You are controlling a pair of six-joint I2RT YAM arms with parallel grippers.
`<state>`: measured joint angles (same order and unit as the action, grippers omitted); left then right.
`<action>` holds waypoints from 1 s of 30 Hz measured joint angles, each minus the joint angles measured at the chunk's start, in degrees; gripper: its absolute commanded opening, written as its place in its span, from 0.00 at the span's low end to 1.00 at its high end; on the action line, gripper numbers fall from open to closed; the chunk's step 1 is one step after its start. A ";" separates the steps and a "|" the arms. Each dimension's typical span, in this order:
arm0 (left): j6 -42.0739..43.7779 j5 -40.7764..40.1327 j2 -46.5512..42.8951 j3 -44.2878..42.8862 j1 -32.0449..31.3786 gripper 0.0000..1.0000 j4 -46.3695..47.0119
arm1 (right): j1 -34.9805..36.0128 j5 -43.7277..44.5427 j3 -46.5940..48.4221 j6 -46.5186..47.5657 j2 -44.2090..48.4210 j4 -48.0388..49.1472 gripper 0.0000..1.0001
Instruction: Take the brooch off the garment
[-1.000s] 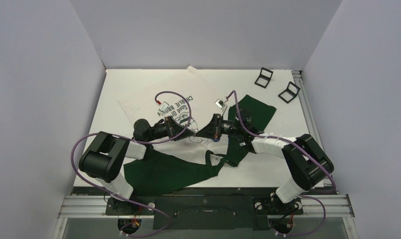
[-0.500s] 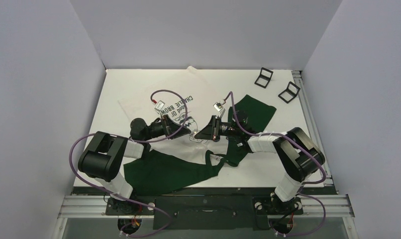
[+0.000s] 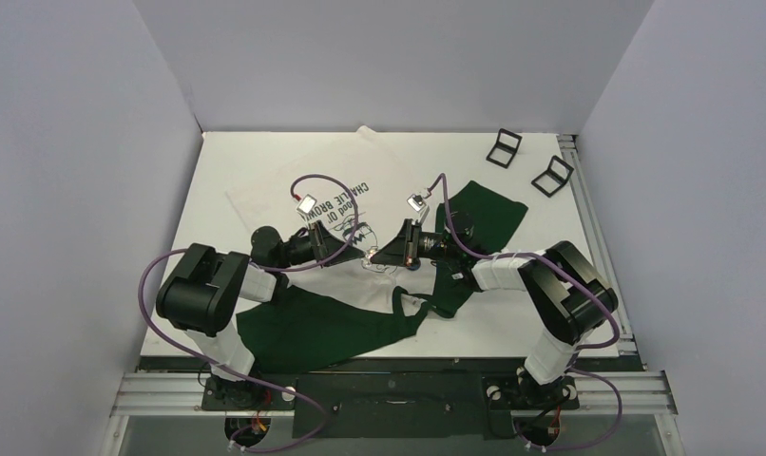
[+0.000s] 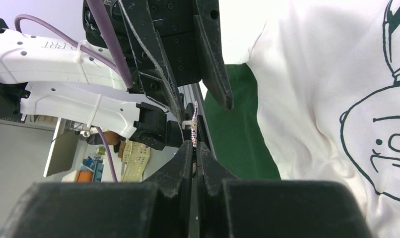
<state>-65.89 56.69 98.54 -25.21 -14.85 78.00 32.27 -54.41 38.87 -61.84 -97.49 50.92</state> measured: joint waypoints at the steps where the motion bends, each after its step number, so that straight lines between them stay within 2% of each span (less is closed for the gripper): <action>1: -0.09 0.22 0.13 0.00 0.00 0.30 0.33 | 0.02 -0.04 0.00 0.02 0.00 0.00 0.00; 17: -1.49 1.05 1.22 0.11 -0.76 0.18 2.86 | 0.02 -0.13 0.00 1.03 0.00 -0.04 0.00; 23: -2.08 1.25 1.57 0.11 -1.20 0.00 3.19 | 0.02 -0.09 0.00 1.51 0.00 -0.98 0.00; 30: -2.51 1.81 1.75 0.11 -1.25 0.00 3.30 | 0.00 0.09 0.00 3.04 0.11 -2.69 0.17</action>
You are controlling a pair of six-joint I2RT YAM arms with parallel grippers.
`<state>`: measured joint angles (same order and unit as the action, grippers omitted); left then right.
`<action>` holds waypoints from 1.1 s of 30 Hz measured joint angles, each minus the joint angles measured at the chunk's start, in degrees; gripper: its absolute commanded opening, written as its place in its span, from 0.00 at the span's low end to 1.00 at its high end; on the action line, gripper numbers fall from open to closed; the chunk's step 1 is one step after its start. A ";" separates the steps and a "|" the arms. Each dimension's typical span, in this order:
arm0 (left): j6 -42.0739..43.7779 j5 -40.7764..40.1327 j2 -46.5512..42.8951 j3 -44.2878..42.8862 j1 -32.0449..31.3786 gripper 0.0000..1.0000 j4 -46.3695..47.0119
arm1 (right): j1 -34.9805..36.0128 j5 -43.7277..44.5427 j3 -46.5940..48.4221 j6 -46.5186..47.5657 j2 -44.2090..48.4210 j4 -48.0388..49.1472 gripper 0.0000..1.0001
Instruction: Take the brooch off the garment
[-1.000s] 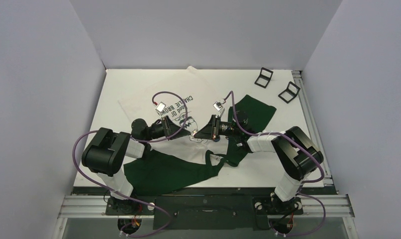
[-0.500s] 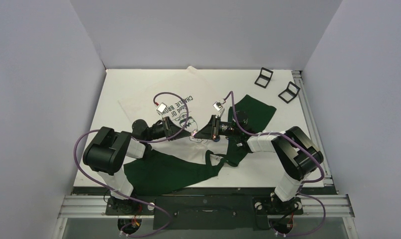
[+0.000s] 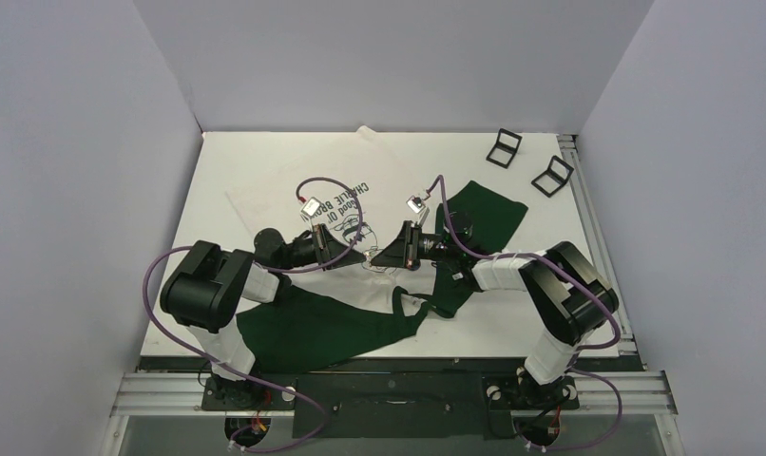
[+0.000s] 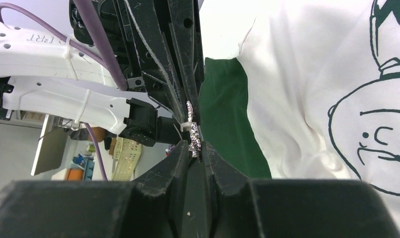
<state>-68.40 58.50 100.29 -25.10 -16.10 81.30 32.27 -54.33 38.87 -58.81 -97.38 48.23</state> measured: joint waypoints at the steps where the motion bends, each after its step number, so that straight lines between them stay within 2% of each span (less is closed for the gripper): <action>1: 0.00 0.00 0.09 0.00 0.00 0.00 0.00 | 0.00 0.02 -0.02 0.48 0.24 -0.35 0.18; 10: -0.44 0.04 1.33 0.00 -0.11 0.00 0.00 | 0.00 1.38 -1.05 5.31 4.20 -4.98 0.36; 22: -0.39 -0.22 1.62 0.00 -0.11 0.00 -0.02 | 3.13 6.64 0.13 14.91 6.32 -16.98 0.34; 33: -0.37 -0.22 1.62 0.00 -0.11 0.00 -0.02 | 3.52 7.65 0.66 15.78 6.32 -17.97 0.33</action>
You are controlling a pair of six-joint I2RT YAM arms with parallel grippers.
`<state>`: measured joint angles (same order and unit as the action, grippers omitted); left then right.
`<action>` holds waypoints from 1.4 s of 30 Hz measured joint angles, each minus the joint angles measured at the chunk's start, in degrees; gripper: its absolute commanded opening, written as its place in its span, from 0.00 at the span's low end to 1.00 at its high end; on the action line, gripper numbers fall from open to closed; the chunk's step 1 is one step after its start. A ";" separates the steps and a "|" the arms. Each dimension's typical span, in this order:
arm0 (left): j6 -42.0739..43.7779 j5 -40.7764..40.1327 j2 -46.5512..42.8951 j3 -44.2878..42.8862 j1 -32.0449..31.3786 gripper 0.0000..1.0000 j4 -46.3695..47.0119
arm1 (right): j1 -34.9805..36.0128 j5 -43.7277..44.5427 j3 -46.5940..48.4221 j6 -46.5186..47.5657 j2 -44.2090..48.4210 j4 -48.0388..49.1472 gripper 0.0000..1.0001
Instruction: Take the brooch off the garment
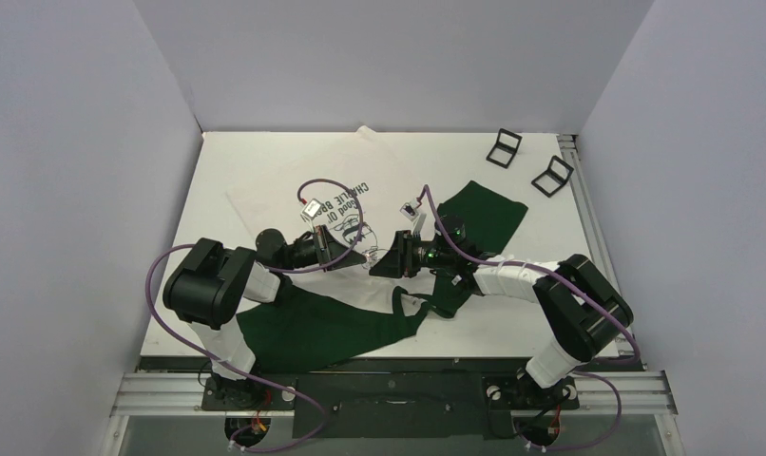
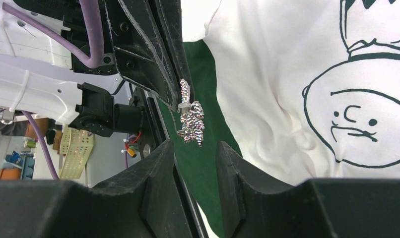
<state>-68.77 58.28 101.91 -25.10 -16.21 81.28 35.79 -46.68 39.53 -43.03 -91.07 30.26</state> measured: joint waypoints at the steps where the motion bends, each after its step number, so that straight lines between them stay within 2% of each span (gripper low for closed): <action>1: 0.02 0.00 0.00 0.00 -0.02 0.00 0.00 | 0.00 0.00 0.00 0.00 0.00 0.02 0.33; 8: 0.33 0.00 -0.09 0.02 -0.66 0.00 0.00 | -0.02 -0.02 0.31 -0.94 0.00 0.09 0.34; 21: 0.76 0.00 -0.26 0.07 -0.92 0.00 -0.09 | -0.37 -0.02 0.48 -3.21 0.00 1.75 0.29; 30: 1.99 -0.22 -1.03 0.11 -1.57 0.00 -0.98 | -0.61 -0.04 0.70 -4.22 -0.61 2.71 0.14; 42: 3.26 -1.09 -1.20 0.42 -1.57 0.00 -2.19 | -0.98 0.35 2.27 -1.42 -0.61 -1.51 0.09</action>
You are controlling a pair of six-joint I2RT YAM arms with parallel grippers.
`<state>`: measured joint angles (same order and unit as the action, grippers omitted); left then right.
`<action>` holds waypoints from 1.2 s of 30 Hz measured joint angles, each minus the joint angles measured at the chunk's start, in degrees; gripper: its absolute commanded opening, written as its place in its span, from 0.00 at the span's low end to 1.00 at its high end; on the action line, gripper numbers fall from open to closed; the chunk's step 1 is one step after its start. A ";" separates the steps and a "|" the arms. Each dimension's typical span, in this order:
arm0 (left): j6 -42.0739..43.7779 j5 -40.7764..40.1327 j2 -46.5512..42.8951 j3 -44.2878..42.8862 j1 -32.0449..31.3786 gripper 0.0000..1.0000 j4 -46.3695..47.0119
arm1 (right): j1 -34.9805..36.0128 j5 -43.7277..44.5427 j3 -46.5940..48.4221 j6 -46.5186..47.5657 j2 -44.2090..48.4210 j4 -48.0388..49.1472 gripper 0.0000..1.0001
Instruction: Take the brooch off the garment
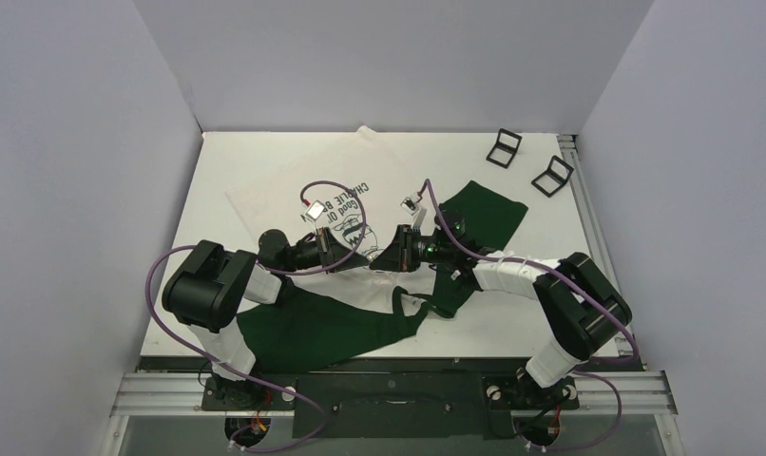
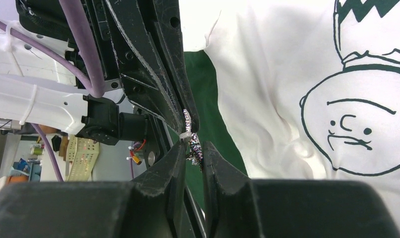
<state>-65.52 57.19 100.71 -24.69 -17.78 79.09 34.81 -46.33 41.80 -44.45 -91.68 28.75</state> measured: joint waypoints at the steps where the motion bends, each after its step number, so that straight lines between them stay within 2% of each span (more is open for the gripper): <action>1: 0.04 -0.02 0.00 0.00 0.00 0.00 -0.02 | -0.04 -0.02 0.00 0.11 0.00 -0.09 0.09; 10: -0.11 -0.33 0.00 0.00 0.20 0.00 0.07 | -0.48 -0.76 -0.39 0.04 0.07 1.36 0.11; 26: -1.40 0.50 0.00 0.00 0.20 0.00 0.55 | -1.84 -2.97 -3.96 -1.51 1.29 7.23 0.29; 30: -1.42 0.50 0.00 0.00 0.20 0.00 0.66 | -1.84 -3.67 -4.20 -2.34 1.44 8.68 0.27; 36: -2.60 0.70 0.02 0.00 0.20 0.00 2.47 | -2.23 -4.11 -4.26 -2.97 1.57 9.03 0.13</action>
<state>-68.12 57.89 100.73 -24.69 -17.58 81.56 32.58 -50.43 37.54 -47.42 -90.11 37.78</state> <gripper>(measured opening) 0.006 0.184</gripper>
